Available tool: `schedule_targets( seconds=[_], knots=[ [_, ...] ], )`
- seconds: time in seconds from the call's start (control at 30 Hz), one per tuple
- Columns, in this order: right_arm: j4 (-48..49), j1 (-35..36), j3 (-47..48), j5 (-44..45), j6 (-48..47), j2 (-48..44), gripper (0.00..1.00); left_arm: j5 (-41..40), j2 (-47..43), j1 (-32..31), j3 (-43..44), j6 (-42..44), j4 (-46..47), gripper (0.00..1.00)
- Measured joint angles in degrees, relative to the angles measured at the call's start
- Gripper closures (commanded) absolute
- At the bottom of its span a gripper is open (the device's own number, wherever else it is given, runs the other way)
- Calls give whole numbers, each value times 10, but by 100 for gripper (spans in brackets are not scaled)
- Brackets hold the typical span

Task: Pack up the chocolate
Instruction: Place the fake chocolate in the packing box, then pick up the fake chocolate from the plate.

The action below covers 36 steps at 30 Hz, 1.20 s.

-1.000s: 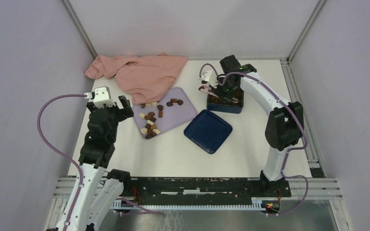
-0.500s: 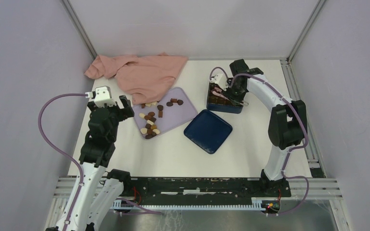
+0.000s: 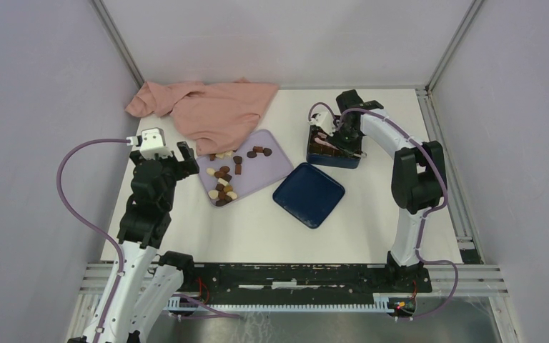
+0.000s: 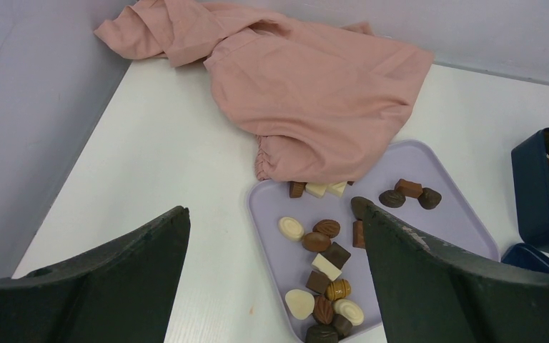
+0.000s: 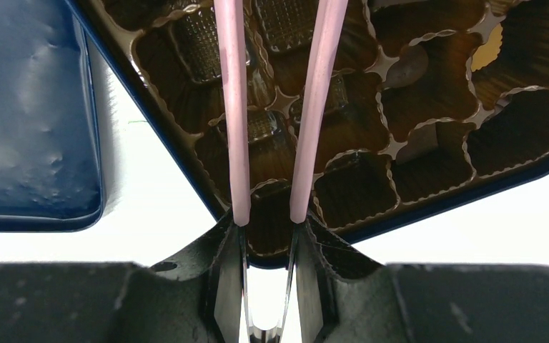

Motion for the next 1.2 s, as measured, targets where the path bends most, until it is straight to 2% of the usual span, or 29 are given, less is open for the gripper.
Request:
schedule_targets(
  seconds=[0.13, 0.33, 0.6, 0.83, 1.0, 1.2],
  knots=[
    [0, 0, 1, 7, 1, 0, 64, 0, 1, 0, 0, 0, 0, 5],
    [0, 2, 1, 9, 1, 0, 61, 0, 1, 0, 0, 0, 0, 5],
    [0, 2, 1, 7, 1, 0, 63, 0, 1, 0, 0, 0, 0, 5],
    [0, 12, 1, -36, 0, -23, 63, 0, 1, 0, 0, 0, 0, 5],
    [5, 66, 2, -45, -5, -56, 63, 0, 2, 0, 0, 0, 0, 5],
    [-4, 143, 42, -40, -10, -36, 63, 0, 4, 0, 0, 0, 0, 5]
  ],
)
